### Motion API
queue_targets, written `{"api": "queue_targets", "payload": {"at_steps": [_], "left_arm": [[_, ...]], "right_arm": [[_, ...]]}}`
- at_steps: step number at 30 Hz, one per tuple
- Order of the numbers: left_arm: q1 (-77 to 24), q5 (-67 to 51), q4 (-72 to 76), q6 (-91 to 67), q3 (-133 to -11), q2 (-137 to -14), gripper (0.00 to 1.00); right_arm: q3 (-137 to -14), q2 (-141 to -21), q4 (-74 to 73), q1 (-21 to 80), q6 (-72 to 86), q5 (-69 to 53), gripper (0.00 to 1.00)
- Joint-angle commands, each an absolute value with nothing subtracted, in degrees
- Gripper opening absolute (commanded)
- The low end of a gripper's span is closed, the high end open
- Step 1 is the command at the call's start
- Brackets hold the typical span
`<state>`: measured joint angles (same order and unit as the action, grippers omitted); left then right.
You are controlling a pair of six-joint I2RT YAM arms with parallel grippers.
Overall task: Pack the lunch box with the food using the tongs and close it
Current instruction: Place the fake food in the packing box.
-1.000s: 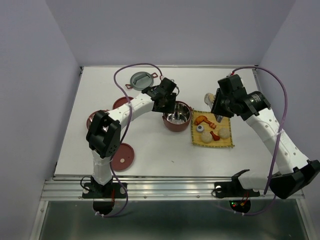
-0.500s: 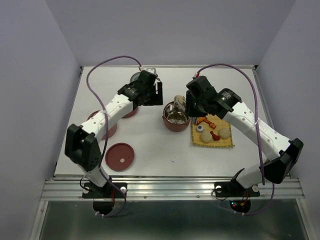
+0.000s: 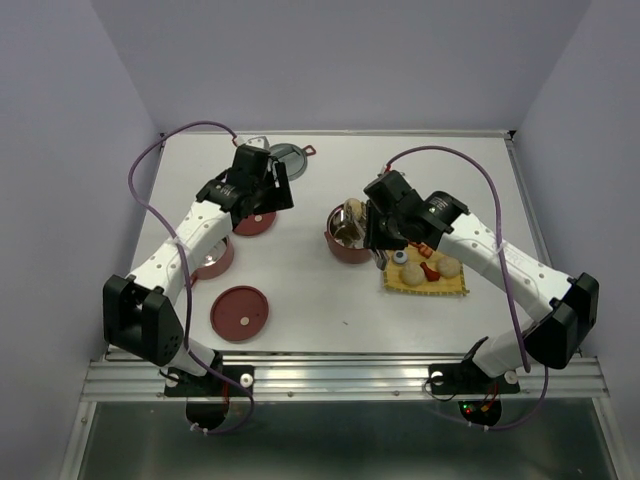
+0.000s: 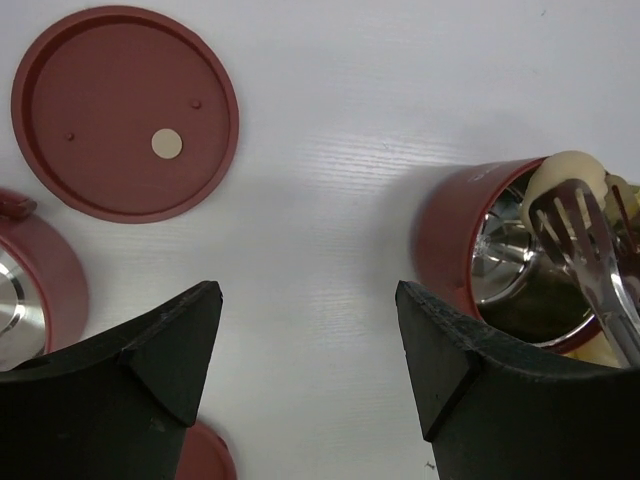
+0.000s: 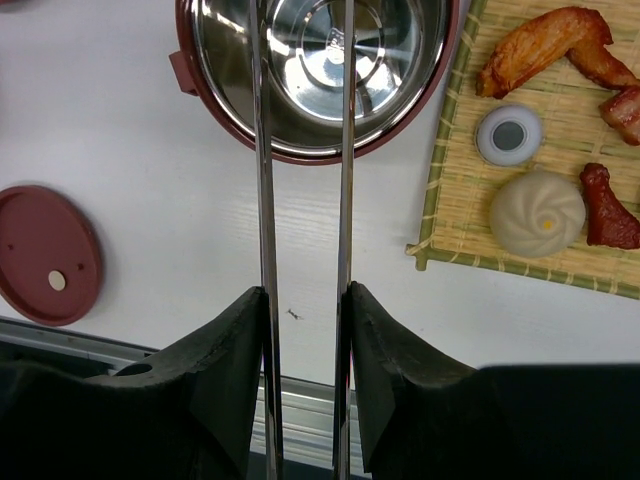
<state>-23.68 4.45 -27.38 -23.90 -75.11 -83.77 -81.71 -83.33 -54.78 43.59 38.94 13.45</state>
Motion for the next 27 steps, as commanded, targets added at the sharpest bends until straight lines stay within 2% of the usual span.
{"api": "queue_targets", "payload": {"at_steps": [1,27], "left_arm": [[-23.8,2.7,-25.2,-24.4,-72.6,-82.8,0.81],[-23.9,1.1,-23.5,-25.8,-68.7,-82.4,0.80]], "right_arm": [[-80.8,-81.6,-51.9,44.0,40.1,13.1,0.33],[-80.5,-81.8,-53.1,46.8,42.5,12.3,0.33]]}}
